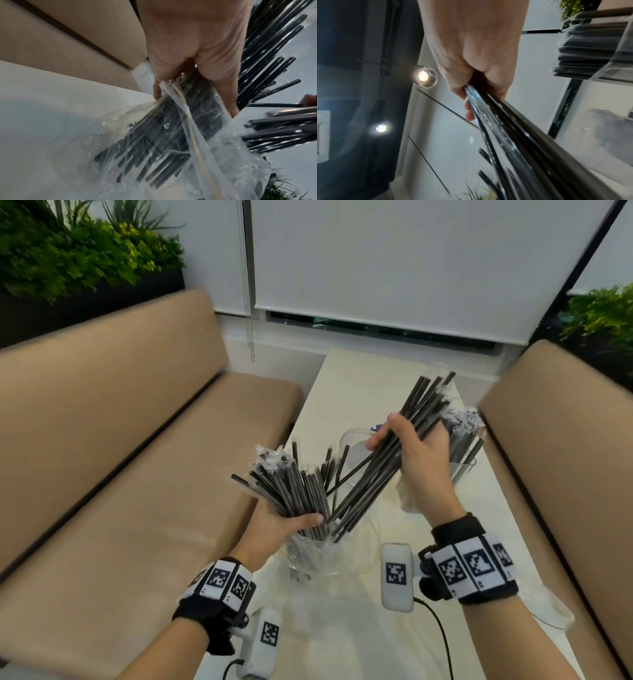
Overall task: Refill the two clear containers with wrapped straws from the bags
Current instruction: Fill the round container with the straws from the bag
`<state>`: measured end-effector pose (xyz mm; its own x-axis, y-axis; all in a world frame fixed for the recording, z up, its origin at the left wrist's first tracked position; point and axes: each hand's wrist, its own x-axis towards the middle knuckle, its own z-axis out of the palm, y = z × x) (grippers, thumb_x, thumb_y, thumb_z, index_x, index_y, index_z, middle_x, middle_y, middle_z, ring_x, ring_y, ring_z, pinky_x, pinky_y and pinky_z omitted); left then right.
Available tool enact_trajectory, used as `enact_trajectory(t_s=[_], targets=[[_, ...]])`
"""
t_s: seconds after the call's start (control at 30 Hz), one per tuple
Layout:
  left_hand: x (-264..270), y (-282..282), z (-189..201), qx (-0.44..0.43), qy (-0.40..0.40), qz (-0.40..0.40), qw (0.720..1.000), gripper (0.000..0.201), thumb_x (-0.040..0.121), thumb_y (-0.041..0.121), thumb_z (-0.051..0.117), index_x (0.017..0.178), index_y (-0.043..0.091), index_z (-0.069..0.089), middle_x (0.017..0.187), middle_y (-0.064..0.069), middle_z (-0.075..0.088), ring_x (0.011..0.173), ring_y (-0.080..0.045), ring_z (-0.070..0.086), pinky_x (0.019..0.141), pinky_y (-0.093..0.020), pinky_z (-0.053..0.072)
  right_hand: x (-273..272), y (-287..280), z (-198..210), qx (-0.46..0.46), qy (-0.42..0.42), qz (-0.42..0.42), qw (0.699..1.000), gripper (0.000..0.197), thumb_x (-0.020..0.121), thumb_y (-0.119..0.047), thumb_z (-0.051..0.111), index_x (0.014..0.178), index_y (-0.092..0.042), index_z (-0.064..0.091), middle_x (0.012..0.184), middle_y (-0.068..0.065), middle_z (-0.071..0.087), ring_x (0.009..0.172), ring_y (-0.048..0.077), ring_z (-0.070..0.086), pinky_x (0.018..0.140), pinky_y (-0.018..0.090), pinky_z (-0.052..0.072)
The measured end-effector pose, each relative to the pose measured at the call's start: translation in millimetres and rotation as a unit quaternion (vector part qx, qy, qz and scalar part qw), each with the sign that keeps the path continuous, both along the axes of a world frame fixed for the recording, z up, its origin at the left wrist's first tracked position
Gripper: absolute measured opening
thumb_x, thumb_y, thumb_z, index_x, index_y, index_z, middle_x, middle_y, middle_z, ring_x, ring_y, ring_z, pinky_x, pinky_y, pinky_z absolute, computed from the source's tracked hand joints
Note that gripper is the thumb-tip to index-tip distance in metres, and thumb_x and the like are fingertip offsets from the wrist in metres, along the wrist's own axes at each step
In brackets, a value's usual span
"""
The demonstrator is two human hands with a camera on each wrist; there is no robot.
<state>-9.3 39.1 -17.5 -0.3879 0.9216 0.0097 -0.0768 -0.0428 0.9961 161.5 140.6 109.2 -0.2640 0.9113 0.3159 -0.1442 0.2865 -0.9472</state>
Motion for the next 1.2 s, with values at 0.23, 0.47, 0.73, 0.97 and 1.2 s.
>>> enact_trajectory(t_s=[0.23, 0.47, 0.73, 0.97, 1.2], targets=[[-3.3, -4.3, -0.8, 0.0, -0.016, 0.008, 1.0, 0.043, 0.07, -0.003, 0.084, 0.109, 0.008, 0.071, 0.1, 0.0, 0.079, 0.096, -0.01, 0.074, 0.075, -0.017, 0.057, 12.6, 16.4, 95.0, 0.066, 0.141, -0.044, 0.987, 0.016, 0.096, -0.002, 0.05, 0.083, -0.01, 0.048, 0.055, -0.004, 0.057, 0.049, 0.016, 0.058, 0.059, 0.037, 0.056], [-5.4, -12.7, -3.3, -0.026, -0.041, 0.005, 0.999, 0.043, 0.068, 0.001, 0.084, 0.108, 0.01, 0.072, 0.103, -0.002, 0.079, 0.098, -0.012, 0.074, 0.076, -0.017, 0.057, -21.3, 85.5, 98.6, 0.193, 0.057, -0.187, 0.962, 0.013, 0.094, -0.01, 0.052, 0.104, -0.009, 0.044, 0.066, -0.002, 0.058, 0.046, 0.013, 0.057, 0.053, 0.033, 0.053], [-7.3, -13.3, -6.4, -0.051, -0.055, 0.005, 0.997, 0.044, 0.066, 0.0, 0.085, 0.107, 0.008, 0.072, 0.102, -0.005, 0.079, 0.099, -0.014, 0.074, 0.081, -0.023, 0.059, -68.7, 132.7, 29.5, 0.171, -0.111, -0.152, 0.967, 0.011, 0.096, -0.011, 0.051, 0.101, -0.011, 0.042, 0.08, 0.022, 0.06, 0.059, 0.029, 0.057, 0.044, 0.016, 0.045], [-2.7, -10.4, -1.4, -0.056, -0.061, -0.006, 0.997, 0.04, 0.069, -0.009, 0.08, 0.104, 0.008, 0.072, 0.097, 0.002, 0.08, 0.092, -0.007, 0.075, 0.073, -0.013, 0.056, -85.6, 155.1, 33.9, 0.155, -0.093, -0.166, 0.969, 0.013, 0.093, -0.008, 0.05, 0.101, -0.01, 0.04, 0.075, 0.013, 0.053, 0.055, 0.025, 0.053, 0.046, 0.033, 0.051], [0.5, -10.3, -3.5, -0.075, -0.068, 0.004, 0.995, 0.038, 0.068, -0.011, 0.08, 0.103, 0.004, 0.072, 0.09, 0.005, 0.081, 0.085, -0.004, 0.075, 0.068, -0.011, 0.055, -68.0, 164.5, -1.9, 0.083, -0.117, -0.2, 0.969, 0.014, 0.093, -0.008, 0.05, 0.102, -0.01, 0.04, 0.08, 0.012, 0.057, 0.057, 0.023, 0.057, 0.049, 0.034, 0.053]])
